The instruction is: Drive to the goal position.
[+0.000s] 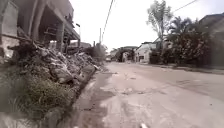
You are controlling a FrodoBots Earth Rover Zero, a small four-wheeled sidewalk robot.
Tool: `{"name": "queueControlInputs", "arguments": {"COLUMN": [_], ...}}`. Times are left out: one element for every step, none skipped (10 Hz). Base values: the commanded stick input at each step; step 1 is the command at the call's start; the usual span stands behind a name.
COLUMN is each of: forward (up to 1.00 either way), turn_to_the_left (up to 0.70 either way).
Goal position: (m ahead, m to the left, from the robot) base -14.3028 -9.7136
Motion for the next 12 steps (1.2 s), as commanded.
{"name": "queueControlInputs", "arguments": {"forward": [0.04,0.04,0.05,0.04,0.04,0.04,0.04,0.04,0.05,0.04,0.05,0.04], "turn_to_the_left": [0.00,0.00,0.00,0.00,0.00,0.00,0.00,0.00,0.00,0.00,0.00,0.00]}}
